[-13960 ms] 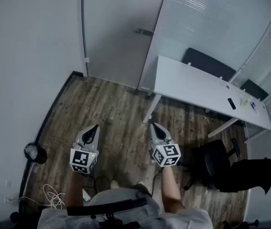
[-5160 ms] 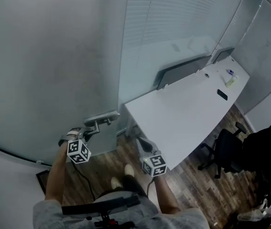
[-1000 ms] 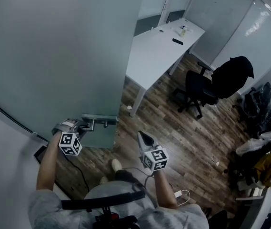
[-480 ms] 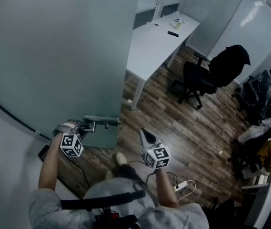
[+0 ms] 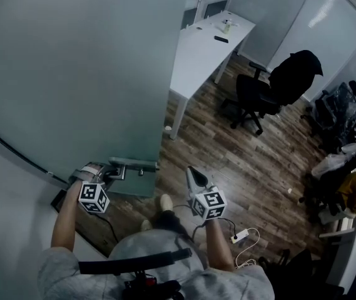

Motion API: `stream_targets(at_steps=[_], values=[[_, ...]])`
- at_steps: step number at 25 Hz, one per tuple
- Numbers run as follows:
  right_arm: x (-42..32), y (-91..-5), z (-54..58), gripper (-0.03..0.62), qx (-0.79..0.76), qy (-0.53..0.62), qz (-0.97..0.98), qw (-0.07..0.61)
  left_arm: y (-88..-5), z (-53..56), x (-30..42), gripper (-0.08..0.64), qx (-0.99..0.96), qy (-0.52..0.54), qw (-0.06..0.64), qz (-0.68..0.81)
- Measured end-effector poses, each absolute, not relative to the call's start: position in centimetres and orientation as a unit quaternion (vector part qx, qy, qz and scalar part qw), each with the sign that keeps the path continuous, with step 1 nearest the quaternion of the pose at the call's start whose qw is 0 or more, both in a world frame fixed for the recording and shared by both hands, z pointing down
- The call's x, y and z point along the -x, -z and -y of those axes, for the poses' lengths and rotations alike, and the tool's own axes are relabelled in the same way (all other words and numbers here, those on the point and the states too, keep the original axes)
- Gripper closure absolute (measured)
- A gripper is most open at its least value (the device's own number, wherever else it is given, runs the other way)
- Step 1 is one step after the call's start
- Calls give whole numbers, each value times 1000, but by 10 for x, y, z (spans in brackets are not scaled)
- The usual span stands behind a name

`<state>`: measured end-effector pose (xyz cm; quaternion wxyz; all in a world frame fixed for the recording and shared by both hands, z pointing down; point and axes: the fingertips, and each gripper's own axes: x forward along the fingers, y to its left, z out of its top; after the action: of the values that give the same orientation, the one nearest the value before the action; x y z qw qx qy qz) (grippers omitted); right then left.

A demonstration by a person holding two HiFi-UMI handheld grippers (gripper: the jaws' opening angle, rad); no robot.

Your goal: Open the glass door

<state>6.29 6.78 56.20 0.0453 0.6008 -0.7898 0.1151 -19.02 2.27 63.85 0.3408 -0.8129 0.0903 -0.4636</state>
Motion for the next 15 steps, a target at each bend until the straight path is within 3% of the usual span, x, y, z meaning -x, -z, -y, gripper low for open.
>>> stream_targets(at_steps=[15], values=[[-58,-562,-101,591,-621,-112,775,36,-640,-79,206,515,813,456,356,-61]])
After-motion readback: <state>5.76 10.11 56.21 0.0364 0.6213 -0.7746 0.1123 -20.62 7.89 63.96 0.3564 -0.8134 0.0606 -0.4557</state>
